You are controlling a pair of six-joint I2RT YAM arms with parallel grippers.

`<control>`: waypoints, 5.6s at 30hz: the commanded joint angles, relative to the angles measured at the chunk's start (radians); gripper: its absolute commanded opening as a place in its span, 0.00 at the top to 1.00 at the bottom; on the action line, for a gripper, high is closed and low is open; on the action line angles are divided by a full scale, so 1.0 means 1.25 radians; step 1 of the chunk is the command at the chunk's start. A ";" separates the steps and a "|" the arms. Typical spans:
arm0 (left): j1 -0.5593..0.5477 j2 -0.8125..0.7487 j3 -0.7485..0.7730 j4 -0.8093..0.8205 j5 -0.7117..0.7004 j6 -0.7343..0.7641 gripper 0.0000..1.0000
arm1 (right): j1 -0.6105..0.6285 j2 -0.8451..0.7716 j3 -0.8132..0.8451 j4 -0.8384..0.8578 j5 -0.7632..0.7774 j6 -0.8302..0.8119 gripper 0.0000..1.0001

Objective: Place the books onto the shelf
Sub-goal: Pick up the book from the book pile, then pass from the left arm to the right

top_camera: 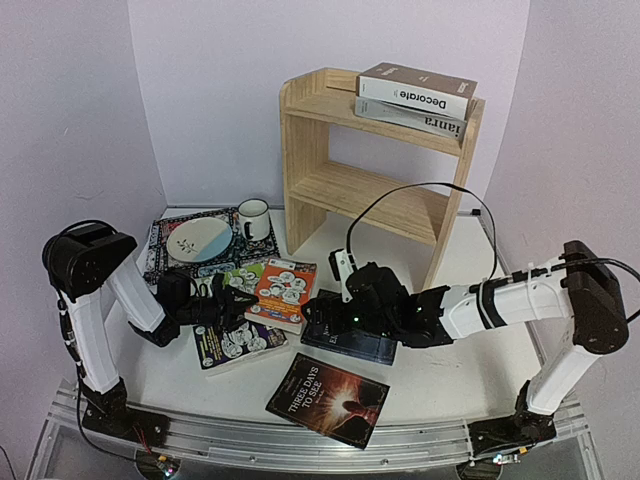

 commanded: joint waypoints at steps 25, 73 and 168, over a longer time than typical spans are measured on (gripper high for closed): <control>0.003 -0.344 -0.037 -0.036 0.007 0.012 1.00 | 0.003 -0.177 -0.025 -0.023 -0.055 -0.157 0.02; 0.004 -0.800 0.643 -1.699 -0.245 0.843 1.00 | 0.003 -0.200 0.078 -0.205 -0.242 -0.331 0.06; -0.705 -0.612 0.820 -1.566 -0.710 0.993 0.30 | -0.001 -0.315 0.160 -0.616 -0.446 -0.714 1.00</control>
